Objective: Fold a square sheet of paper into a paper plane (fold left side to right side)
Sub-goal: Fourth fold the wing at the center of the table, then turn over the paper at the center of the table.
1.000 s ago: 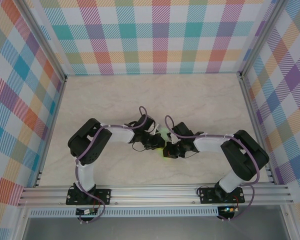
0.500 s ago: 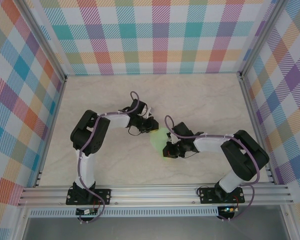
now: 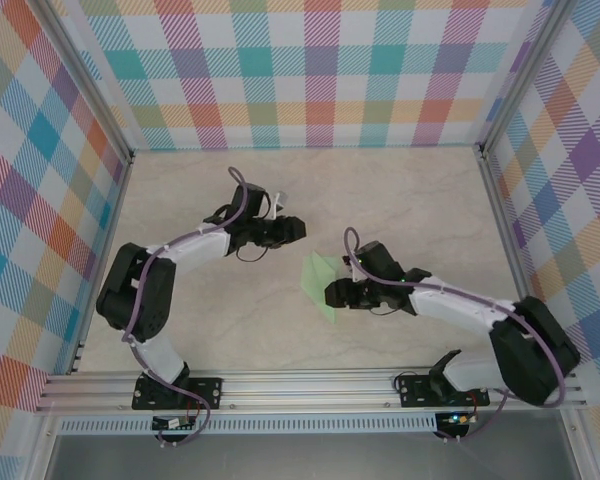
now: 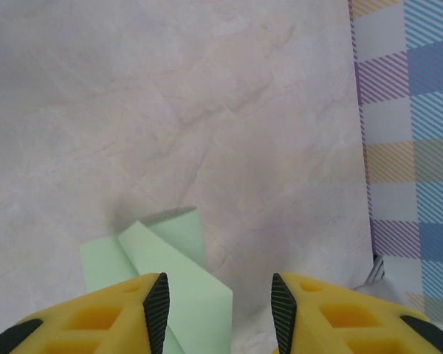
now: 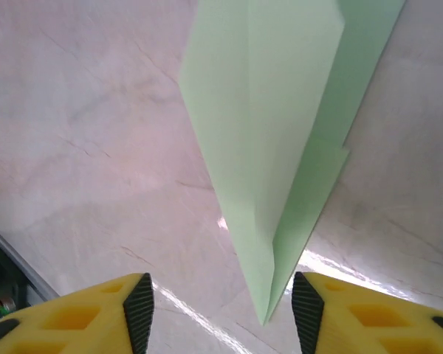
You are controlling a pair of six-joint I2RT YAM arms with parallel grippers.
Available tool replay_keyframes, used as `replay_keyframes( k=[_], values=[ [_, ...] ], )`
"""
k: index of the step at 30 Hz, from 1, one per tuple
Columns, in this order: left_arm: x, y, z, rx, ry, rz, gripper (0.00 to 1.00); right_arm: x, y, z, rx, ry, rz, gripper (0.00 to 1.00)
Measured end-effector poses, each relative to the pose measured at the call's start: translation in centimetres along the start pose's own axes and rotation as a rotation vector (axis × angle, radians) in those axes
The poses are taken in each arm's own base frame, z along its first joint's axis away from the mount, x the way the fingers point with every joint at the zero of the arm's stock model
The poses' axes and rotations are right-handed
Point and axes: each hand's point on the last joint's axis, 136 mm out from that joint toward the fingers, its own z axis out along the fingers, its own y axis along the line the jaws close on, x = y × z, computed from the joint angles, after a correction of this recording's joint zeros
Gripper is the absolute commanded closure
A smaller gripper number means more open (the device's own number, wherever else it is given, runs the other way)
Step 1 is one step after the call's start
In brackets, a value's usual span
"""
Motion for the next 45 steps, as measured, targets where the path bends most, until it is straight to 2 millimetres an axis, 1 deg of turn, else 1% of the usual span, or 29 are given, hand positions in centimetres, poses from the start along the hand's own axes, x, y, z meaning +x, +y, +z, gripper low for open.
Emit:
replay_keyframes(
  k=[3, 6, 10, 13, 15, 18, 21, 29, 32, 35, 36, 40, 43, 45],
  values=[
    [2.3, 1.2, 0.8, -0.013, 0.035, -0.040, 0.55, -1.7, -0.4, -2.5, 0.061, -0.122, -0.022, 0.16],
    [4.9, 2.0, 2.1, -0.030, 0.088, -0.074, 0.54, -2.7, -0.8, -5.1, 0.110, -0.225, -0.022, 0.09],
    [6.8, 2.0, 3.9, -0.032, 0.135, -0.082, 0.55, -3.6, -0.6, -8.3, 0.116, -0.345, -0.018, 0.08],
    [7.6, 2.3, 4.9, -0.036, 0.157, -0.091, 0.56, -3.4, -0.9, -9.8, 0.120, -0.393, -0.009, 0.08],
    [8.0, 2.7, 5.6, -0.044, 0.169, -0.101, 0.56, -3.1, -1.2, -10.3, 0.129, -0.403, -0.003, 0.08],
    [8.2, 2.9, 6.7, -0.053, 0.182, -0.113, 0.56, -2.5, -1.8, -10.7, 0.143, -0.403, 0.002, 0.08],
    [7.6, 2.6, 7.2, -0.051, 0.172, -0.110, 0.56, -2.1, -2.2, -10.8, 0.158, -0.397, 0.005, 0.08],
    [7.7, 1.4, 8.6, -0.038, 0.187, -0.090, 0.57, -1.5, -2.7, -10.8, 0.179, -0.380, 0.008, 0.08],
    [7.9, 0.9, 9.0, -0.032, 0.193, -0.082, 0.61, -1.4, -2.8, -10.7, 0.180, -0.377, 0.008, 0.06],
    [7.7, 0.6, 9.0, -0.028, 0.191, -0.082, 0.66, -1.2, -2.9, -10.6, 0.180, -0.369, 0.005, 0.02],
    [7.7, 0.6, 9.0, -0.028, 0.191, -0.083, 0.69, -1.2, -3.0, -10.5, 0.178, -0.365, 0.008, 0.00],
    [7.6, 0.6, 9.0, -0.032, 0.187, -0.082, 0.80, -0.7, -3.4, -9.9, 0.151, -0.331, 0.033, 0.00],
    [7.4, 0.3, 8.6, -0.035, 0.180, -0.073, 0.86, -0.6, -3.8, -9.3, 0.101, -0.306, 0.077, 0.00],
    [7.0, -0.4, 7.9, -0.031, 0.164, -0.059, 0.89, -0.7, -3.9, -8.9, 0.044, -0.291, 0.113, 0.00]
  ],
)
